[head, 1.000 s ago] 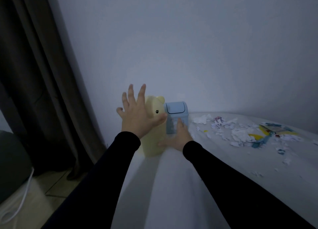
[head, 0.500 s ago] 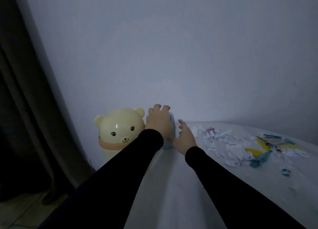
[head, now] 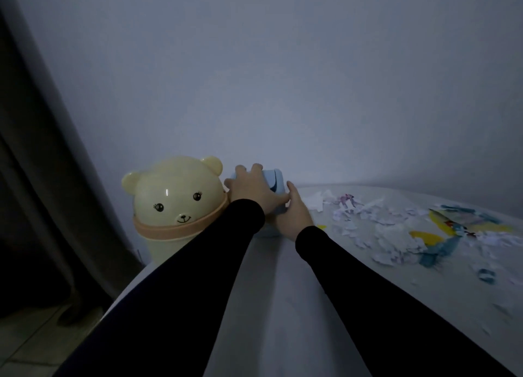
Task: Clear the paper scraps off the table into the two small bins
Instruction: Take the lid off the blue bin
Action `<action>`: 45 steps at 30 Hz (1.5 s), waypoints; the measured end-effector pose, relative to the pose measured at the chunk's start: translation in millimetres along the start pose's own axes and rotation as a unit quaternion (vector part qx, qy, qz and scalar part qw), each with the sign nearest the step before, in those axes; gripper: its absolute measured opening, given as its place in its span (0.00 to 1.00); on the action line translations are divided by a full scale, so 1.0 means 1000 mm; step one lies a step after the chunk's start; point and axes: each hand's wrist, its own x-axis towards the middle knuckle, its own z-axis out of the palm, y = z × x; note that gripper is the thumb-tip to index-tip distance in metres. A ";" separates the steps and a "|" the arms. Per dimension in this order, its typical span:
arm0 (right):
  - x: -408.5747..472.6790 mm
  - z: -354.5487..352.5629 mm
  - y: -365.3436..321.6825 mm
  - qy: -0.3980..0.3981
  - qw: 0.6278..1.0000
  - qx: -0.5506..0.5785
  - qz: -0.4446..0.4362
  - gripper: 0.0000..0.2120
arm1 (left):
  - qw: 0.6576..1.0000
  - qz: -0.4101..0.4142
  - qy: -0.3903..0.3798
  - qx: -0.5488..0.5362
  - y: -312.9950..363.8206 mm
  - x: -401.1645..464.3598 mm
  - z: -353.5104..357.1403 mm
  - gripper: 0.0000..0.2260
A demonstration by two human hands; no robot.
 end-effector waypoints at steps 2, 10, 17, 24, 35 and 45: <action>-0.004 -0.007 -0.005 -0.009 1.000 -0.013 -0.004 0.43 | 0.999 0.011 0.017 -0.026 0.000 -0.004 0.000 0.36; -0.043 -0.040 -0.019 0.042 0.997 0.054 -0.043 0.37 | 0.992 0.096 0.051 -0.059 0.017 -0.038 -0.023 0.37; -0.102 -0.078 -0.007 -0.011 0.988 0.151 -0.036 0.37 | 0.970 0.159 -0.135 -0.124 0.006 -0.081 -0.074 0.49; -0.151 -0.071 -0.024 -0.100 0.985 0.134 -0.037 0.32 | 0.937 0.108 -0.108 -0.315 -0.026 -0.143 -0.086 0.42; -0.173 -0.046 -0.022 -0.037 0.994 0.099 -0.007 0.41 | 0.915 0.082 0.068 -0.390 -0.054 -0.197 -0.086 0.30; -0.183 -0.003 -0.018 0.115 0.990 0.082 0.002 0.48 | 0.941 -0.164 0.182 -0.232 -0.101 -0.264 -0.049 0.44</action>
